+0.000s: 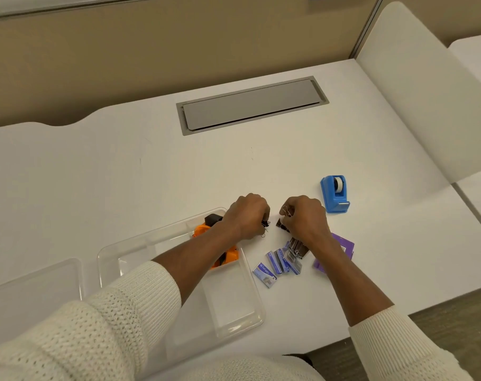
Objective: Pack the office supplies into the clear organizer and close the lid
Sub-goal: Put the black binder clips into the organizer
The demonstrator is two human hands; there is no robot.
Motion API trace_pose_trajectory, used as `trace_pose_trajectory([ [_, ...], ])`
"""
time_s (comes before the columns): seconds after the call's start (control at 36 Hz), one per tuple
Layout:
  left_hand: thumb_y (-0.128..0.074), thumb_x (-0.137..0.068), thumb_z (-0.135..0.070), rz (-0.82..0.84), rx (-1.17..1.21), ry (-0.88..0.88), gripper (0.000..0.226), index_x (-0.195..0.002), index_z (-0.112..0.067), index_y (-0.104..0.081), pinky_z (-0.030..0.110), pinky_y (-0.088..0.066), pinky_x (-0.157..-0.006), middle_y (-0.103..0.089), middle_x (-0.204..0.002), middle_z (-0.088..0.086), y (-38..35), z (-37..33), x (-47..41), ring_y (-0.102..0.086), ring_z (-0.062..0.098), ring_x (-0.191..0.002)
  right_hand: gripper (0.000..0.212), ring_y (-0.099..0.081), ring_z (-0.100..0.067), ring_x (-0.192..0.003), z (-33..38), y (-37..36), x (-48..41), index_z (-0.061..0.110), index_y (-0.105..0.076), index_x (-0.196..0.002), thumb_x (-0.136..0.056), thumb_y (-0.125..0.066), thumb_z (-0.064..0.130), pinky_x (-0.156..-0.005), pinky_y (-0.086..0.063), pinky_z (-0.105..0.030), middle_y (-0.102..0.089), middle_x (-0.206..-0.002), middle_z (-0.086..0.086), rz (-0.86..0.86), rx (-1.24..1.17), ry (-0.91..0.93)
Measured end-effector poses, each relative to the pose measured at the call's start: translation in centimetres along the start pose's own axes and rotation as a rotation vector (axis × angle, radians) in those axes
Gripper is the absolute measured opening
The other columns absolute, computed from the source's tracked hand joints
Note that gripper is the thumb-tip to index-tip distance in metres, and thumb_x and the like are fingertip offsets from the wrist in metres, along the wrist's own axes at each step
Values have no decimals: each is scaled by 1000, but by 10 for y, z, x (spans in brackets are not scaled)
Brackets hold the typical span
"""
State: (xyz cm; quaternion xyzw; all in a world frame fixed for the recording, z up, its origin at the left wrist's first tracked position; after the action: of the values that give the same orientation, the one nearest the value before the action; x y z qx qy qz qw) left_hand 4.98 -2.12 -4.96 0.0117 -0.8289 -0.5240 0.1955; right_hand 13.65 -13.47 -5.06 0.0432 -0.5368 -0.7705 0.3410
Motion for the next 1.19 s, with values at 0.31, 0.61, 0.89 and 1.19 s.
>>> trace_pose_trajectory([
  [0.31, -84, -77, -14, -99, 206, 54, 22, -98, -16, -80, 31, -53, -76, -75, -101, 3, 19, 10, 0, -68, 21, -93, 22, -61, -25, -94, 20, -20, 11, 12, -67, -112, -91, -69, 10, -81, -55, -33, -62, -108, -10, 57, 369, 190],
  [0.61, -87, -75, -8, -269, 629, 194, 21, -92, -18, -81, 33, -66, -68, -78, -89, 2, 80, 42, 49, -77, 12, -59, 16, -67, -18, -72, 14, 9, -9, 26, -77, -80, -68, -82, 16, -61, -50, -28, -73, -75, 4, 151, -64, 74],
  [0.89, -89, -74, -12, -430, 660, 430, 23, -88, -29, -80, 22, -58, -67, -77, -79, -8, 114, 100, 151, -76, 7, -57, 17, -77, -13, -62, 75, 41, 12, 23, -78, -79, -71, -88, 13, -71, -62, -28, -77, -74, 2, 188, -418, 179],
  [1.19, -87, -74, -13, -364, 562, 675, 18, -78, -27, -76, 22, -54, -63, -76, -72, -7, 65, 124, 217, -72, 6, -49, 14, -76, -16, -58, 191, -37, 84, 17, -74, -76, -68, -84, 11, -69, -65, -45, -76, -65, -4, 383, -504, 190],
])
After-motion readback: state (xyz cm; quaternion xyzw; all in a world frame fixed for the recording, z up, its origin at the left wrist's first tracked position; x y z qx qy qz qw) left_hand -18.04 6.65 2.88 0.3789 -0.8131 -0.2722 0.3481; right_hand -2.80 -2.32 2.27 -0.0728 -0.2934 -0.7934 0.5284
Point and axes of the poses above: each hand's wrist, its own x-axis away from the middle knuckle, its own y-axis out of the back of the hand, z = x × y, the point moved 6 cm from there along -x, towards the middle knuckle
